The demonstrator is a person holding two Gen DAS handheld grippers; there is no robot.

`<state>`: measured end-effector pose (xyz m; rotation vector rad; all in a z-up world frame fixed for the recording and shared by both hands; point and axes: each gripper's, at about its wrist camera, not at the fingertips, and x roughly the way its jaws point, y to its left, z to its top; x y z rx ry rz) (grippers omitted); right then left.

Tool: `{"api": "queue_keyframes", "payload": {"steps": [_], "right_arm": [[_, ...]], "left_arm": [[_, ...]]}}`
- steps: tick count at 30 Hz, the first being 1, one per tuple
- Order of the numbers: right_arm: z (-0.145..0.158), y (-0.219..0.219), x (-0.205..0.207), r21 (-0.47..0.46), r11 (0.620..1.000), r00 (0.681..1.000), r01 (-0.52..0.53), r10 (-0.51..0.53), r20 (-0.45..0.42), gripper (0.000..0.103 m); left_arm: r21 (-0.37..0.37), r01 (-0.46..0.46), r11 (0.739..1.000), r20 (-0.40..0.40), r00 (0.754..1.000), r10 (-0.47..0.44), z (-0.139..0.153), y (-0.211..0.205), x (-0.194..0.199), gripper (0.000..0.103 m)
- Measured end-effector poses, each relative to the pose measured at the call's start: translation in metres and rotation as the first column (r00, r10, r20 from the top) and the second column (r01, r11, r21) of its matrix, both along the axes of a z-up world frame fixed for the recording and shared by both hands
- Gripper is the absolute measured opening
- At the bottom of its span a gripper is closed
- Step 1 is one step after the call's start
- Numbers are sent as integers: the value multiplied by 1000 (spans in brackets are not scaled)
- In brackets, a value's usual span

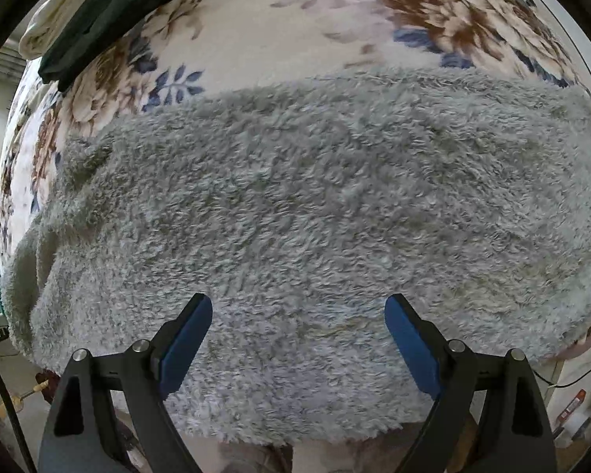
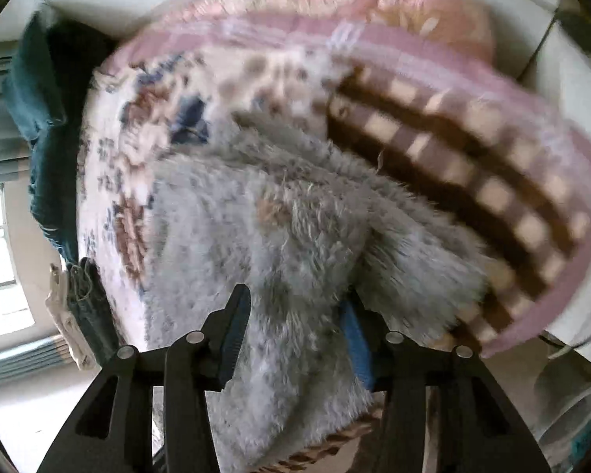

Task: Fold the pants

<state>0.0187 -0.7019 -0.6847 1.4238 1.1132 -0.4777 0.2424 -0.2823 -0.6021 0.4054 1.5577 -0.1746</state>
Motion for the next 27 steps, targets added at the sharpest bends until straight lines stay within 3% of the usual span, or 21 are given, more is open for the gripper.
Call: {"api": "queue_keyframes", "payload": {"steps": [1,2,6,11,14,17,19,21,23,25,27], "right_arm": [[-3,2,2,-9,1000,1000,12,-12,-8,14],[-3,4,5,-30,999,1000,19,-19,-18,8],[46,15,3,-184,983,1000,7,-3,20,7],[93,27,-27,-233,972,999,39,-32,37,6],[81,34,-44,-218,976,1000,21,-24,-11,6],[25,33,-58,-52,999,993,-2,-5,-118,13],[8,28,-66,21,1000,984,4,0,-179,13],[26,16,-71,-39,999,987,15,-21,-162,14],[48,6,-64,-108,994,992,-18,5,-127,24],[66,-8,-43,-144,988,997,-60,51,-64,32],[74,-21,-8,-159,979,992,-127,126,-18,33]], "left_arm": [[-1,0,1000,0,1000,0,1,-7,-1,89],[-4,1,1000,0,1000,-1,1,-12,0,90],[-27,15,1000,15,1000,-14,11,-29,-7,90],[-52,50,997,17,999,-49,23,-50,-13,90],[-51,63,997,8,998,-63,21,-58,-18,90],[-52,55,997,-12,998,-55,14,-62,-18,90],[-57,51,997,-20,998,-52,13,-67,-19,89],[-63,53,997,-17,998,-55,14,-74,-21,90],[-61,60,996,-11,998,-61,14,-80,-24,90],[-71,60,996,-12,998,-61,18,-80,-28,90],[-82,55,995,-7,998,-56,21,-87,-28,90]]}}
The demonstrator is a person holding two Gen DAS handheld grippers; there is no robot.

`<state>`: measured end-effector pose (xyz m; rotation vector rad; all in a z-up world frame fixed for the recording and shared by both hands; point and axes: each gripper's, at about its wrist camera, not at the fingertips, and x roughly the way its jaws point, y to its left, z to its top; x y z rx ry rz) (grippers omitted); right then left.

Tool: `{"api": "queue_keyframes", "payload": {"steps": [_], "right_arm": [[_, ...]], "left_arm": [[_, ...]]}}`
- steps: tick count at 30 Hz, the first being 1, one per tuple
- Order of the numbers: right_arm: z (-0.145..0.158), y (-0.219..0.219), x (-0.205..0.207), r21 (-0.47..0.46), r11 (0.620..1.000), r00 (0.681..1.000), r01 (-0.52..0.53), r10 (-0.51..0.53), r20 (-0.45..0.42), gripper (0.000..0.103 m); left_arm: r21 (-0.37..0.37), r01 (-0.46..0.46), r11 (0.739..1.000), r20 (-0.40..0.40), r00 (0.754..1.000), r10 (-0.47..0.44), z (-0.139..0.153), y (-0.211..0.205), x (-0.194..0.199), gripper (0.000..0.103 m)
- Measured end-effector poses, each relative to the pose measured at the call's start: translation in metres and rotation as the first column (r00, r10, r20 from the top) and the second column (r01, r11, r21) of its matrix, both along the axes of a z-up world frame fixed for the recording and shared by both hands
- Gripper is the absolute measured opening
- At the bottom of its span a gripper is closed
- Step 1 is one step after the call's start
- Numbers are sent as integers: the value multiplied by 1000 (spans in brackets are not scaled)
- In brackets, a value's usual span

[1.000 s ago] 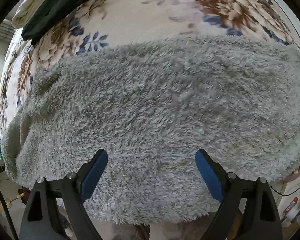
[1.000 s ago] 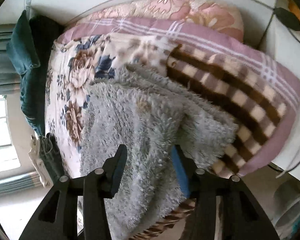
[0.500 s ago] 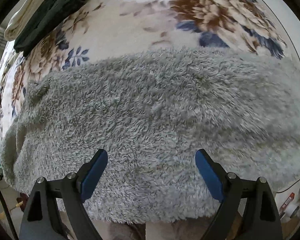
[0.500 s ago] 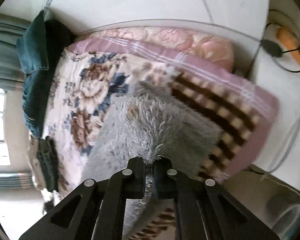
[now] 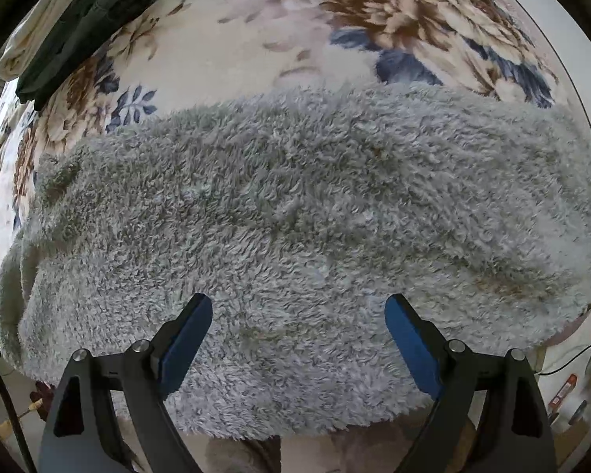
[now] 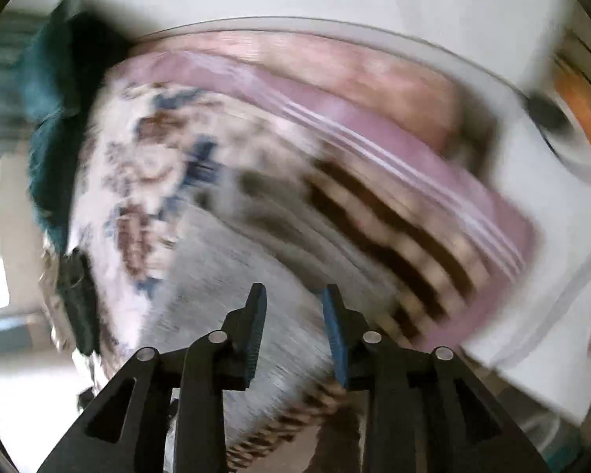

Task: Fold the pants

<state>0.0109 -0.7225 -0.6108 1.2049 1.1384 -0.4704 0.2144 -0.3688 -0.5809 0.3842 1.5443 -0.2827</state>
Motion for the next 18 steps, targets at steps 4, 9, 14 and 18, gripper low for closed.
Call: {"api": "queue_keyframes", "payload": {"steps": [4,9,14,18], "right_arm": [[-17,-2,84,-1,962,960,-272,271,-66,33],[-41,36,109,-6,882,861,-472,459,-218,8],[31,47,81,-126,920,928,-372,366,-64,8],[73,44,56,-149,939,950,-311,313,-10,8]], "left_arm": [[-18,-9,1000,-6,1000,8,3,1,6,90],[-32,-5,999,-7,1000,4,9,-11,1,89],[-34,-14,999,-4,1000,14,12,-3,-3,89],[-35,-36,999,-2,999,36,16,5,-2,90]]}}
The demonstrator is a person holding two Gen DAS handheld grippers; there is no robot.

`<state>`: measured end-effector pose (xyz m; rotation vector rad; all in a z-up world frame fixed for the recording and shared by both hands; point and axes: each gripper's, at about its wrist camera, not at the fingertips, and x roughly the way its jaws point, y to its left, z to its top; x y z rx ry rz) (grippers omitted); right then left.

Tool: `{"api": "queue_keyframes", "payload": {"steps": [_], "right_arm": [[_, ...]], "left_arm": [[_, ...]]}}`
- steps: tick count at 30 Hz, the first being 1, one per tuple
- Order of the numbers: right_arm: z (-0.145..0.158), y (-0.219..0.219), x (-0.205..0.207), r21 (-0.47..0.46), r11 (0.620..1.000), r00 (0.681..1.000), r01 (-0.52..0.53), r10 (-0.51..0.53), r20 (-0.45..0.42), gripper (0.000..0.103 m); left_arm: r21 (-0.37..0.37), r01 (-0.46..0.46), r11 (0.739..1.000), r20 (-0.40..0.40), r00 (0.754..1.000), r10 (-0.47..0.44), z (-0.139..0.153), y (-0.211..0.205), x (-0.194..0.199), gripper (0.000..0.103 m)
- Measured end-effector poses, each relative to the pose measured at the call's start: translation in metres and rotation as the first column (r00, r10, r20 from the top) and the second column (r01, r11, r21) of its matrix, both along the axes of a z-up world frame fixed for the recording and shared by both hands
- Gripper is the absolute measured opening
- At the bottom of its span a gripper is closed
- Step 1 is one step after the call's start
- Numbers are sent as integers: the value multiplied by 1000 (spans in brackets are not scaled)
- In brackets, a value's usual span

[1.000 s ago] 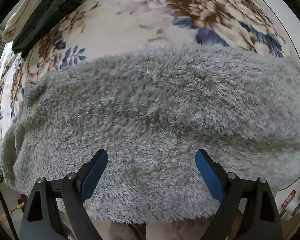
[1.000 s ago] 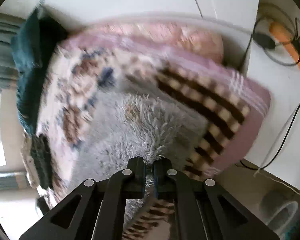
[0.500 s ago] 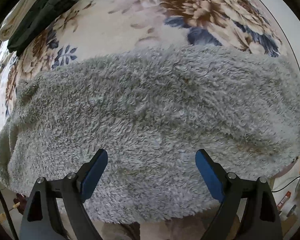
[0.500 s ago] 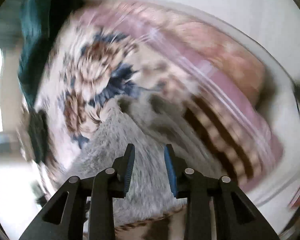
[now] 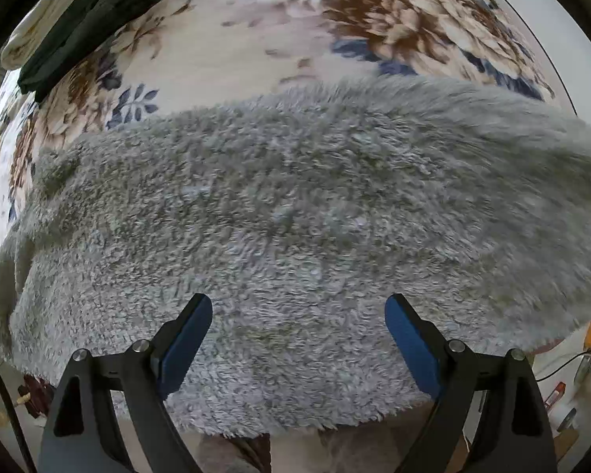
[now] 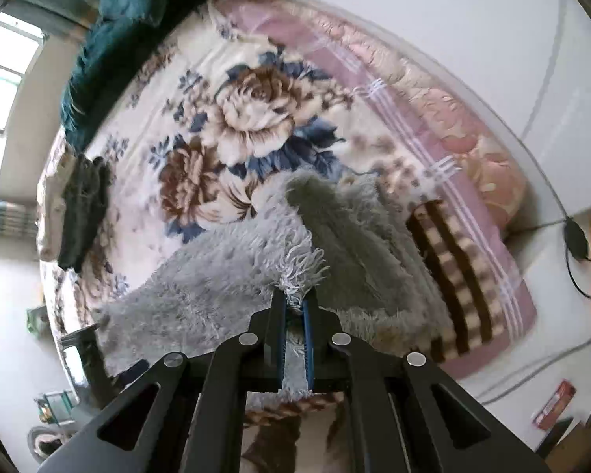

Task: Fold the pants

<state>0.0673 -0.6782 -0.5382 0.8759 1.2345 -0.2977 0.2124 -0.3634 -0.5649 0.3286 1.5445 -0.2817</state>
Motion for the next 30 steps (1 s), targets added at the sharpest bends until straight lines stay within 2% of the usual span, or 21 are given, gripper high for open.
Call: {"api": "queue_keyframes", "payload": {"steps": [2,6,10,14,17,18,20,25,27,29,30], "right_arm": [[-19,-7,-12,-1,1000,996,27,-27,-87,10],[-76,-24,-29,160,984,984,79,-52,-168,17],[-80,-38,-47,153,975,983,159,-142,-115,45],[-86,-44,-81,239,928,958,285,-273,-86,55],[-103,-36,-95,283,904,946,320,-290,-144,56],[-109,-31,-95,297,897,943,328,-291,-162,56],[-121,-22,-95,344,877,941,337,-296,-165,56],[-135,13,-86,396,874,959,282,-242,-148,56],[-141,32,-75,385,894,971,229,-186,-147,52],[-148,43,-68,374,899,972,228,-184,-148,7],[-149,48,-67,370,898,969,238,-193,-156,7]], "left_arm": [[0,-14,1000,-8,1000,14,0,1,1,90],[-11,-21,1000,-17,1000,21,-3,6,8,89],[-18,0,1000,-9,1000,0,3,7,15,89],[-19,-5,1000,-27,1000,4,-3,11,11,90],[-17,-8,1000,-40,999,7,-5,11,5,90],[-18,-6,1000,-40,999,5,-16,27,5,89],[-11,3,1000,-39,999,-3,-17,29,0,89],[-3,2,1000,-52,999,-2,-22,37,-11,89],[2,5,1000,-55,998,-5,-26,39,-14,90],[4,0,1000,-61,998,0,-34,35,-18,90],[4,-1,1000,-64,998,1,-37,34,-19,89]]}}
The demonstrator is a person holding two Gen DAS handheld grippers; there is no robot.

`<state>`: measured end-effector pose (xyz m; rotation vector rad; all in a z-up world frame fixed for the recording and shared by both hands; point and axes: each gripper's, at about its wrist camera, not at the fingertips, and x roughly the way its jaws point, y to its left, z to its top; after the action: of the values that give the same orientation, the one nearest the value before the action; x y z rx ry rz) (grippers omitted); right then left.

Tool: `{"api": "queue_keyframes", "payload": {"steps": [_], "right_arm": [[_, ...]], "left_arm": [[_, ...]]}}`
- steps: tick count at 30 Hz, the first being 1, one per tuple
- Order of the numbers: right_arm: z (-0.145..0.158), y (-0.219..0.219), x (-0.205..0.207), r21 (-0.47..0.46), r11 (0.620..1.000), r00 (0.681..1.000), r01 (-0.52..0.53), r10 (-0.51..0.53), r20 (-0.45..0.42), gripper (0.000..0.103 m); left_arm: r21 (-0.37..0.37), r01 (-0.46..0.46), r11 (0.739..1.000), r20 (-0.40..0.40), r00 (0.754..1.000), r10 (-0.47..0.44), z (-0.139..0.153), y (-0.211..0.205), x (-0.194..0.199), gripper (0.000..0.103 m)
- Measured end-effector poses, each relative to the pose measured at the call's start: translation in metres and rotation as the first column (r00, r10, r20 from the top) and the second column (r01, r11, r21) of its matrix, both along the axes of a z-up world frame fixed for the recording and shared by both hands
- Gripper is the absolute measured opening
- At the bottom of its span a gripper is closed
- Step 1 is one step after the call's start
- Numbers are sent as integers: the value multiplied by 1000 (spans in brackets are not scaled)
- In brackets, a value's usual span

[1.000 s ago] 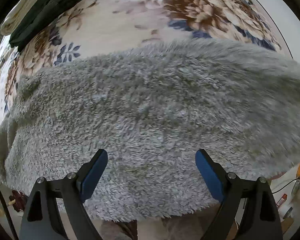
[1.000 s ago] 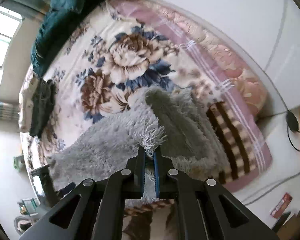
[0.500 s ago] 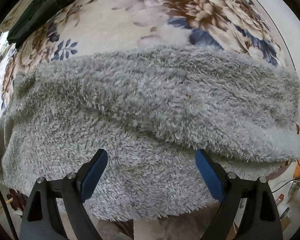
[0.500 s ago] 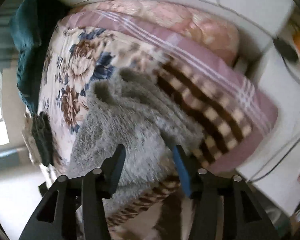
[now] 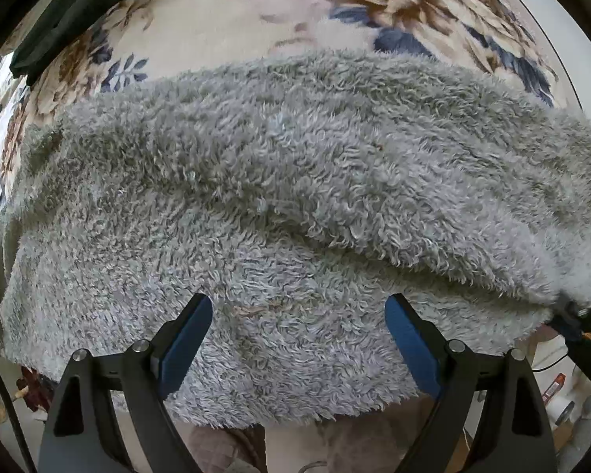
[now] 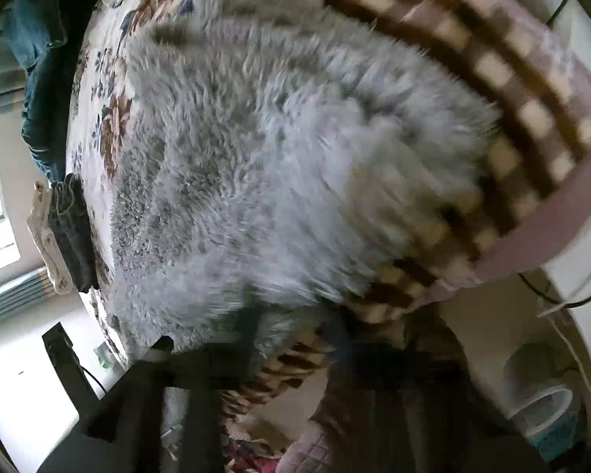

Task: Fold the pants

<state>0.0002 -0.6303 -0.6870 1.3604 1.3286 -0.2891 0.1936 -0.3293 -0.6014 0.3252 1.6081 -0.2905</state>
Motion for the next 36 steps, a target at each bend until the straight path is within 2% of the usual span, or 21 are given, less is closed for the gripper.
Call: {"api": "queue_keyframes", "payload": {"steps": [2,4,6,8,10,12,13,14,15,17,19,21,23,24,25,27,28,29,31,33,36], "right_arm": [[15,4,-5,-25,999,999,26,-25,23,7],[26,9,-10,-51,998,999,-31,31,-7,7],[26,14,-14,11,995,994,-99,99,-51,8],[30,9,-15,34,988,985,-150,153,-79,8],[52,-10,-12,-58,985,982,-165,159,-98,12],[79,-34,3,-150,979,990,-136,131,-43,29],[88,-44,15,-180,975,991,-132,131,-16,49],[94,-53,30,-209,969,991,-133,136,0,62],[96,-61,52,-251,956,987,-151,159,13,63],[91,-71,89,-319,925,976,-207,219,2,63],[72,-76,129,-335,890,949,-308,312,-43,60],[55,-72,160,-360,845,917,-395,387,-98,8],[53,-68,174,-419,790,892,-448,428,-148,5],[60,-74,178,-473,770,900,-428,409,-148,5],[68,-84,179,-506,774,920,-381,373,-122,5],[74,-104,176,-456,844,949,-284,316,-7,11],[74,-111,172,-398,880,955,-259,296,32,19],[75,-115,163,-369,895,960,-250,278,24,22],[84,-116,138,-388,894,971,-222,241,0,23],[89,-110,105,-374,912,984,-171,180,-12,23],[84,-98,50,-363,921,989,-139,115,-89,23]], "left_arm": [[-3,-6,1000,-2,1000,6,-2,4,0,89],[-4,-9,1000,0,1000,9,-3,8,3,89],[-7,-12,1000,-3,1000,12,-4,14,2,89],[-8,-13,1000,-2,1000,13,-3,18,5,89],[-10,-12,1000,12,1000,12,1,17,7,89],[-5,3,1000,45,999,-3,8,13,10,89],[-1,13,1000,65,998,-12,10,10,11,89],[3,20,1000,86,996,-20,13,8,13,89],[5,25,1000,101,995,-25,15,5,15,89],[2,31,1000,121,992,-31,18,1,19,90],[-5,30,1000,133,991,-29,20,-1,23,89],[-9,31,999,138,990,-29,21,-1,25,89],[-14,31,999,138,990,-28,20,2,26,89],[-16,29,999,138,990,-26,20,2,27,90],[-15,28,999,140,990,-26,20,4,27,89],[-12,27,1000,136,990,-25,16,7,27,89],[-10,24,1000,129,991,-22,14,6,26,90],[-11,20,1000,118,993,-18,12,5,27,90],[-17,10,1000,99,995,-8,9,8,25,89],[-19,14,1000,95,995,-12,7,12,22,90],[-21,25,999,89,996,-23,6,16,15,89]]}}
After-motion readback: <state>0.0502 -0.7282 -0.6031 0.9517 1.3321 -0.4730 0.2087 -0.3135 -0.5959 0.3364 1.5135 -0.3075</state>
